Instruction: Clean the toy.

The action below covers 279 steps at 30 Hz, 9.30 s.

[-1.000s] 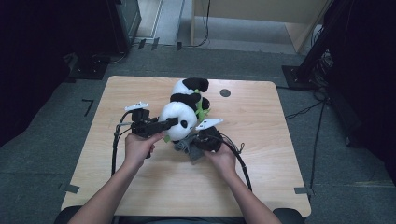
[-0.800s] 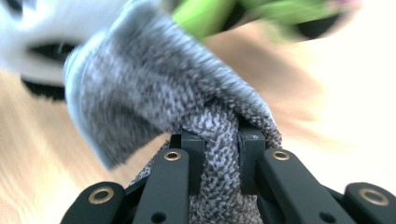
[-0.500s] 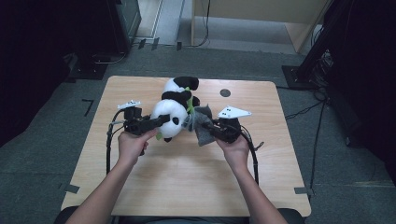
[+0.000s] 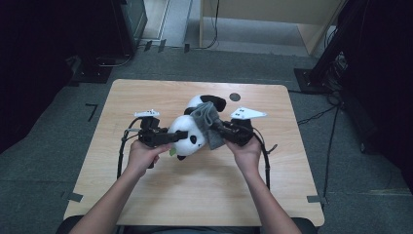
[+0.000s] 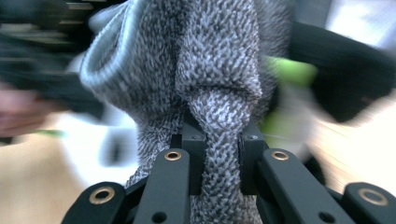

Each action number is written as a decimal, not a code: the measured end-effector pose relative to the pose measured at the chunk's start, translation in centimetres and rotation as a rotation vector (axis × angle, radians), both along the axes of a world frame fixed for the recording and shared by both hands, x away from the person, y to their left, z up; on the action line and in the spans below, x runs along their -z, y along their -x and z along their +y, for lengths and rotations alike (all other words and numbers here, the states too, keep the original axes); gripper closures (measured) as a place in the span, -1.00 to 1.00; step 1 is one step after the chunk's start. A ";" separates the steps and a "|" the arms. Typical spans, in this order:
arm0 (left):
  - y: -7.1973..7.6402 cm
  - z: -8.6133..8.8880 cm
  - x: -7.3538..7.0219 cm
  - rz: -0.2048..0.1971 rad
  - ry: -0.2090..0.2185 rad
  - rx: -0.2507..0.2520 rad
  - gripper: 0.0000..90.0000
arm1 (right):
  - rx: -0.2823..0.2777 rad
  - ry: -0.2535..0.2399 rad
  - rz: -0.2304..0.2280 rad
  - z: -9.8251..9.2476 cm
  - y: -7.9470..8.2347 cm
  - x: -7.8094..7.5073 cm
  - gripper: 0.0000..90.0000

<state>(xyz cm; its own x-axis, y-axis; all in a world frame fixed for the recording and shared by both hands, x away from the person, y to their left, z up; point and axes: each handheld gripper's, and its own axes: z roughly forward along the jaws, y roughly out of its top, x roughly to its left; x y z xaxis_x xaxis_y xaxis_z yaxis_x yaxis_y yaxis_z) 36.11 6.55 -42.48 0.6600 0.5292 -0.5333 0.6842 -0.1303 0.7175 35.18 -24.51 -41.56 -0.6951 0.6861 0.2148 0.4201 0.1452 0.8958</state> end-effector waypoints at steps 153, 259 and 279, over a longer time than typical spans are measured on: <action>-5.2 18.7 3.5 -0.177 -0.182 -0.377 -0.25 | 0.316 0.146 0.234 -8.7 -4.6 8.1 0.07; 3.0 10.0 7.8 -0.264 -0.454 -0.035 -0.39 | 0.270 0.327 0.224 -14.2 5.0 9.9 -0.09; 3.1 9.5 9.0 -0.248 -0.486 -0.019 -0.46 | 0.261 0.338 0.143 -13.8 5.4 10.9 -0.55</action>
